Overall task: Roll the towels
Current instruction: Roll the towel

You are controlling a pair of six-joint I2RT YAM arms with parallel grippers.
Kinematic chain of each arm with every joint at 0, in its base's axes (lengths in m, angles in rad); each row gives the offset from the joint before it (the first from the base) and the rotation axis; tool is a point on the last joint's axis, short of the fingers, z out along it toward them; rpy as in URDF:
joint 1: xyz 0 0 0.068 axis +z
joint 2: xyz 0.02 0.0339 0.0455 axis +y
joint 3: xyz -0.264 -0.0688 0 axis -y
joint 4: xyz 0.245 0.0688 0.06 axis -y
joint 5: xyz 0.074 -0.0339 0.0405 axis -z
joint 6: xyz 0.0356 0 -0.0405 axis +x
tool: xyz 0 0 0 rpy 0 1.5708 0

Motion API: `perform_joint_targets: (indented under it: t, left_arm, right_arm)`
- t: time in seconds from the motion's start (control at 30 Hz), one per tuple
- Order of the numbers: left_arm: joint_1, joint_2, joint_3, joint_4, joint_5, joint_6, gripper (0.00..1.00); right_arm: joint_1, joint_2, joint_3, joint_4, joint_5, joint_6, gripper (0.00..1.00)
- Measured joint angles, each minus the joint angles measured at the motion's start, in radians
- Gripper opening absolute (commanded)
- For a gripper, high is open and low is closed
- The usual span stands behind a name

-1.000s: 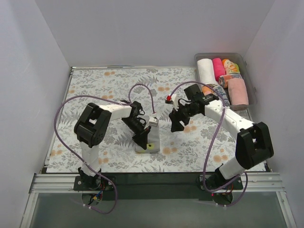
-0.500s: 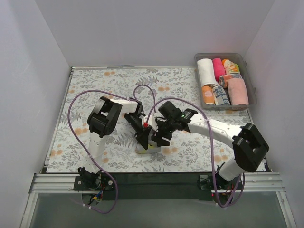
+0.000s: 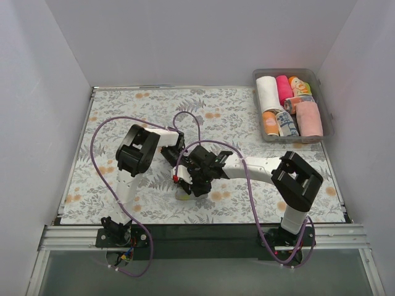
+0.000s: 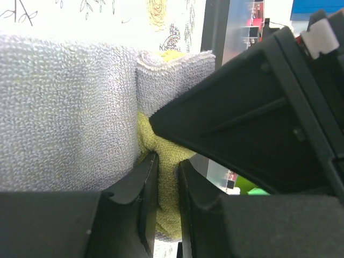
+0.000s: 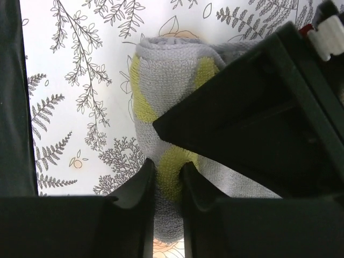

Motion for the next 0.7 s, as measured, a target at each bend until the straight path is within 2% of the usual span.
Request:
perform_joint_targets:
  t: [0.03, 0.07, 0.13, 0.3, 0.43, 0.6, 0.7]
  left_arm:
    - [0.005, 0.0, 0.0, -0.001, -0.001, 0.0, 0.19]
    - [0.006, 0.0, 0.002, -0.002, -0.003, 0.0, 0.23]
    - [0.013, 0.0, 0.008, -0.005, -0.011, 0.0, 0.32]
    - [0.075, -0.03, 0.017, 0.018, -0.024, 0.002, 0.43]
    - [0.183, -0.111, 0.02, 0.113, -0.054, 0.022, 0.47]
    - [0.365, -0.251, 0.021, 0.307, -0.138, 0.032, 0.48]
    - [0.459, -0.362, -0.04, 0.409, -0.15, 0.011, 0.49]
  right_arm:
    - [0.0, 0.0, 0.0, 0.001, 0.0, 0.0, 0.06]
    - [0.0, 0.0, 0.0, 0.003, 0.0, -0.001, 0.01]
    - [-0.002, 0.0, -0.002, 0.011, -0.002, 0.0, 0.01]
    - [-0.017, 0.006, -0.003, 0.049, -0.031, 0.016, 0.01]
    - [-0.049, 0.035, 0.02, 0.044, -0.098, 0.049, 0.01]
    - [-0.099, 0.09, 0.068, 0.003, -0.208, 0.106, 0.01]
    - [-0.137, 0.141, 0.112, -0.034, -0.285, 0.146, 0.01]
